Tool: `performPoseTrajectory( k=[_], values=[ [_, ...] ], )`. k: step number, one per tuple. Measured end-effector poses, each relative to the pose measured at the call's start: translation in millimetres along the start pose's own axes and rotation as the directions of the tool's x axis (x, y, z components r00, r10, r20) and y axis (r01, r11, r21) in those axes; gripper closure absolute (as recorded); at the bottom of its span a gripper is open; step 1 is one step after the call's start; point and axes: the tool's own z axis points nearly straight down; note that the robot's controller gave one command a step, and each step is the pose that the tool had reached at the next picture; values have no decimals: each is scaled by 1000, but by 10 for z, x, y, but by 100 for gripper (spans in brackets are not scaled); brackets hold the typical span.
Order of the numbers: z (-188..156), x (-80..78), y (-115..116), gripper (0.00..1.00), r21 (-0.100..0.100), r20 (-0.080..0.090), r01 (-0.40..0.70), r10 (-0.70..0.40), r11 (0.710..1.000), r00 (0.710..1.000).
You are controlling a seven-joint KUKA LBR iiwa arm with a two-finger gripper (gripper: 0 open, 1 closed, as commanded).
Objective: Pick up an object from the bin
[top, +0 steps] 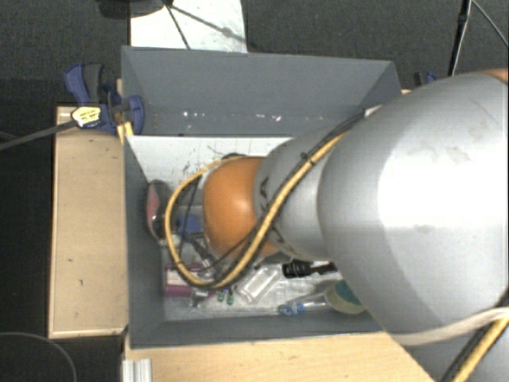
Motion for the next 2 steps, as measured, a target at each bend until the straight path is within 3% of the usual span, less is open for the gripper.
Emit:
performPoseTrajectory(
  k=[1,2],
  values=[
    [-1117,106,59,100,-7,-4,30,-30,1000,1000],
    [-1987,67,-7,100,-8,-2,32,-32,999,999]
  ],
)
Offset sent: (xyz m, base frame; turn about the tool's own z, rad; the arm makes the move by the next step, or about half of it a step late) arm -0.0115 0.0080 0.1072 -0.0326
